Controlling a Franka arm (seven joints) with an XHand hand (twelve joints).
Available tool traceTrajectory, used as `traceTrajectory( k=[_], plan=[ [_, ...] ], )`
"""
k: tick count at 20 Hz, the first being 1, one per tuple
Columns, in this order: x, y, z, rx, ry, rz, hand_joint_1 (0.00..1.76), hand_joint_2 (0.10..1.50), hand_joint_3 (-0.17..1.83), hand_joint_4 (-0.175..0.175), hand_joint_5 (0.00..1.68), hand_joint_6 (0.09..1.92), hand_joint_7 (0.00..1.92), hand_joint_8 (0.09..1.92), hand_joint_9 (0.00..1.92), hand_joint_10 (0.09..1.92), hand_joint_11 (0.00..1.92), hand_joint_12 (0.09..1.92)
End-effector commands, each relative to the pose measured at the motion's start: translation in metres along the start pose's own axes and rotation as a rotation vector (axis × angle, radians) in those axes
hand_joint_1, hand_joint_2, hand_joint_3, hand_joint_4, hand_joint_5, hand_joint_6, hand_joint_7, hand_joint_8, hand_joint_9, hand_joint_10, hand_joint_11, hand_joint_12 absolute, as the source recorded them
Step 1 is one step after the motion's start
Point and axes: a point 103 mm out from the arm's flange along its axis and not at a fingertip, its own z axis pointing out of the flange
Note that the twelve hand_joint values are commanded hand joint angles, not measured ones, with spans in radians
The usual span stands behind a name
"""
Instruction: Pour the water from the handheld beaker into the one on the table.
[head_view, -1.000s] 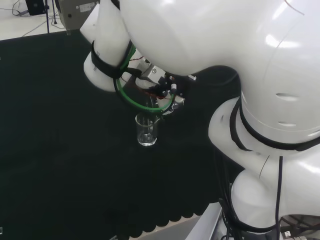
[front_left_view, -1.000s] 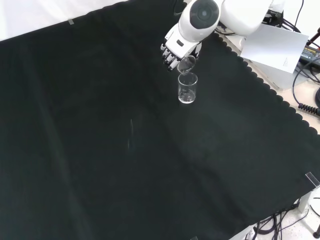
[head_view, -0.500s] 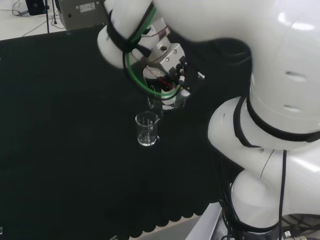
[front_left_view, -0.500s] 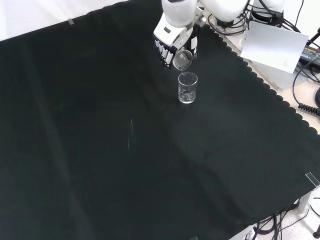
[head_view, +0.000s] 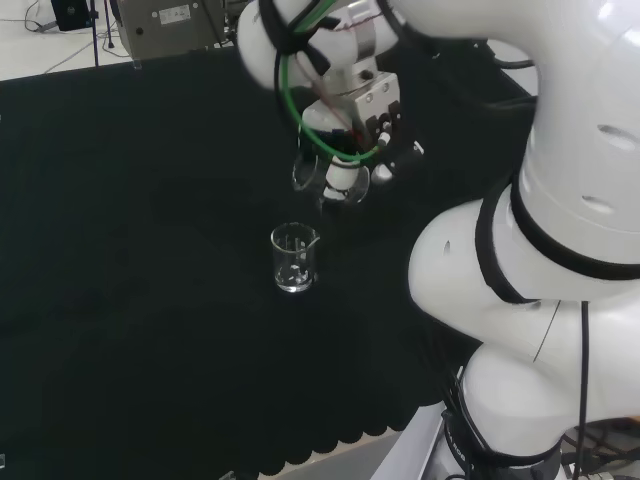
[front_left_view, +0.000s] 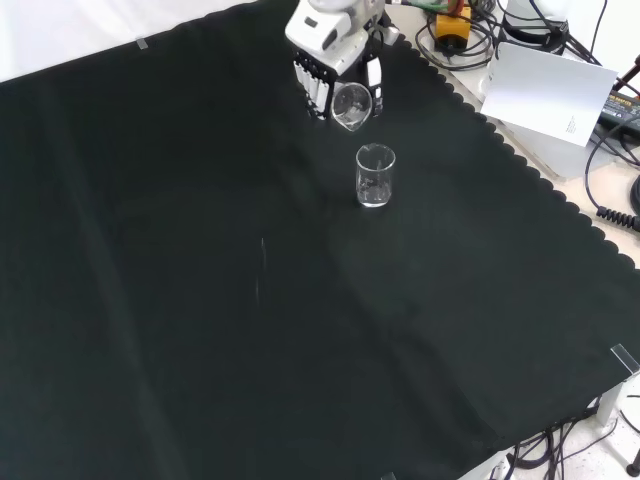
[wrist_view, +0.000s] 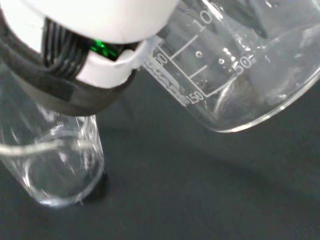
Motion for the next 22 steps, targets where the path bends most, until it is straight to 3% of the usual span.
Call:
traceTrajectory(
  k=[1, 9, 14, 22],
  plan=[
    [-0.004, 0.035, 0.005, -0.232, 0.237, -0.099, 1.17, 0.75, 0.44, 0.016, 1.36, 0.43, 1.77, 0.09, 1.8, 0.09, 1.54, 0.48],
    [-0.015, 0.069, 0.016, -0.249, 0.323, -0.121, 1.17, 0.75, 0.44, 0.012, 1.35, 0.44, 1.76, 0.09, 1.8, 0.09, 1.53, 0.48],
    [-0.018, 0.084, 0.02, -0.289, 0.387, -0.108, 1.17, 0.75, 0.45, 0.004, 1.34, 0.47, 1.76, 0.09, 1.79, 0.09, 1.52, 0.5],
    [-0.028, 0.094, 0.016, -0.317, 0.419, -0.094, 1.17, 0.75, 0.45, 0.0, 1.34, 0.48, 1.75, 0.09, 1.78, 0.09, 1.51, 0.5]
  ],
)
